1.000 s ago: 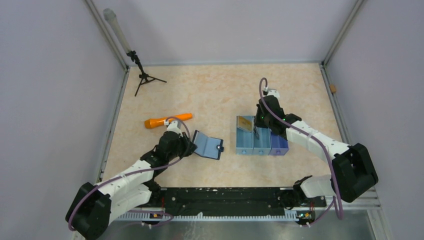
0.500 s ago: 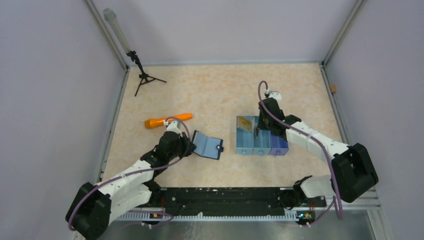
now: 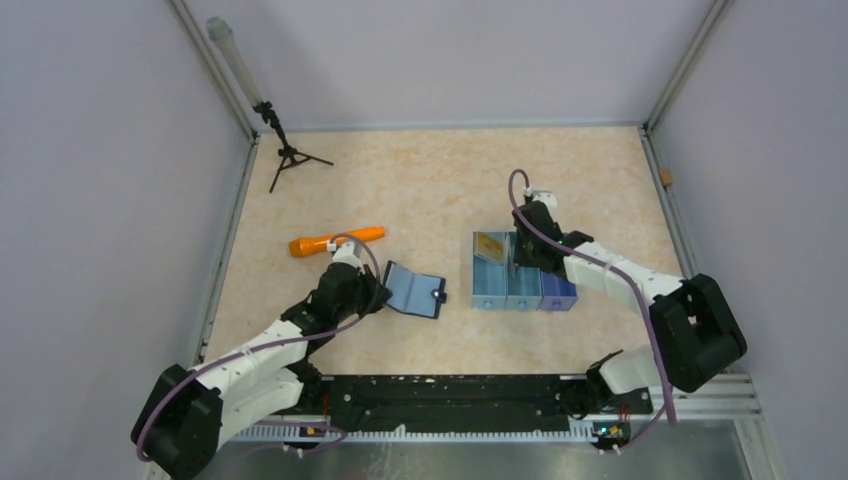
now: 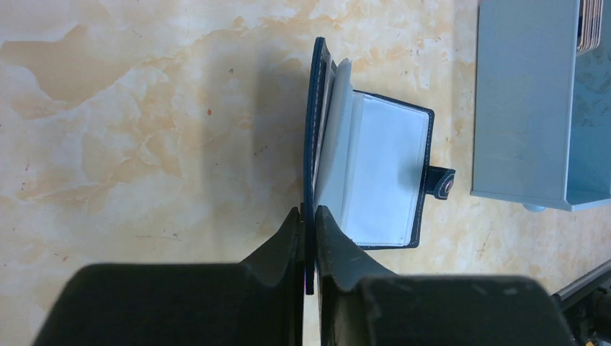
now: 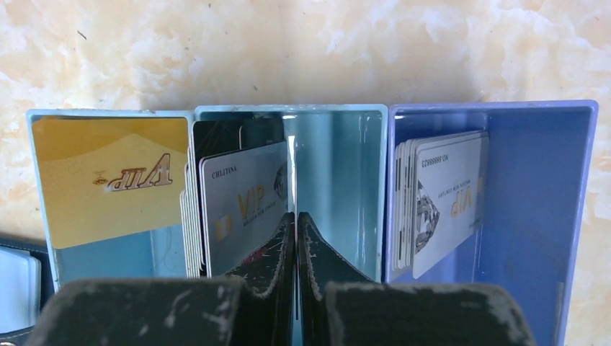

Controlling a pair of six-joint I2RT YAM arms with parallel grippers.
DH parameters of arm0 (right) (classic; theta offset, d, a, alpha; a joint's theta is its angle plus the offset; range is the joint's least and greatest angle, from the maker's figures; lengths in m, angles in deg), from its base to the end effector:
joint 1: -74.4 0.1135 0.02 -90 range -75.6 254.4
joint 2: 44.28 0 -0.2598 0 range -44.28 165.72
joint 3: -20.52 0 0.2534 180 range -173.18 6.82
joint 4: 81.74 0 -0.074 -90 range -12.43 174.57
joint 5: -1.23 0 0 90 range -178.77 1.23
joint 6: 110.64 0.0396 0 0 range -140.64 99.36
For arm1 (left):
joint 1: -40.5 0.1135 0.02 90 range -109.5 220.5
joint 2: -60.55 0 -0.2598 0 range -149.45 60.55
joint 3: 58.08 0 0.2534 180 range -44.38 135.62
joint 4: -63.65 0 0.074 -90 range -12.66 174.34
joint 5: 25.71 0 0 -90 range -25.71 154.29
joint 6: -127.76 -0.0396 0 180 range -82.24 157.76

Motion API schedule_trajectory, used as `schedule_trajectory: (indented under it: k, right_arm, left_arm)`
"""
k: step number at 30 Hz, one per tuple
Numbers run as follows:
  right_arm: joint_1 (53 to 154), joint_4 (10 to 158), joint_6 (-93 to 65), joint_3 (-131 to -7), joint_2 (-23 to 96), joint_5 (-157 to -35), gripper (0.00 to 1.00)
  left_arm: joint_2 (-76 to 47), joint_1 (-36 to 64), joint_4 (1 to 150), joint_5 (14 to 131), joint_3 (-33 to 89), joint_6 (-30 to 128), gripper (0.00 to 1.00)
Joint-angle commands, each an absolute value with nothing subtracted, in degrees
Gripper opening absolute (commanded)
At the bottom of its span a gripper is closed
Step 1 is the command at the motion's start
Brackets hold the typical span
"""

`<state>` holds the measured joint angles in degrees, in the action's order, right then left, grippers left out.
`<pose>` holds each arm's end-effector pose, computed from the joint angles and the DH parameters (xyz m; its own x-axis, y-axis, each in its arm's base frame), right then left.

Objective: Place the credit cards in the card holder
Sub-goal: Pick up the credit card from the storage box.

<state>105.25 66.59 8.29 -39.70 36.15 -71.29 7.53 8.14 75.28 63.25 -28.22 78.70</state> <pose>0.2496 0.1352 0.1942 -0.7507 0.0890 -0.6546 0.0380 0.9951 0.0918 0.1609 -0.1011 0.1566 -0.7065 -0.3280 -0.6272 0.0789 0.8441 -0.5303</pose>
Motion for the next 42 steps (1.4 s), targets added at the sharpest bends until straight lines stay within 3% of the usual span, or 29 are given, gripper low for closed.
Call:
schedule_trajectory:
  k: [1, 5, 11, 18, 28, 42]
  right_arm:
    - [105.26, 64.22, 7.20, -42.57, 32.11, -70.32, 0.00]
    - [105.25, 59.22, 6.16, -45.68, 26.82, -69.44, 0.00]
    - [105.26, 54.15, 4.71, -49.08, 19.34, -72.40, 0.00]
    - [105.55, 57.59, 2.78, -49.13, 15.92, -97.85, 0.00]
    - [115.15, 72.24, 4.13, -45.89, 24.35, -119.07, 0.00]
    - [128.43, 90.99, 21.01, -30.14, 28.13, -116.12, 0.00]
  left_arm:
    - [7.08, 8.01, 74.00, 62.08, -28.72, 79.65, 0.08]
    - [6.37, 8.05, 73.98, 61.52, -28.50, 79.55, 0.00]
    - [7.45, 8.06, 72.74, 62.95, -28.79, 78.47, 0.00]
    - [10.47, 8.32, 73.75, 64.01, -29.82, 76.32, 0.00]
    - [18.77, 8.81, 79.65, 76.70, -28.06, 77.79, 0.00]
    - [12.82, 8.71, 86.97, 94.87, -27.45, 76.81, 0.00]
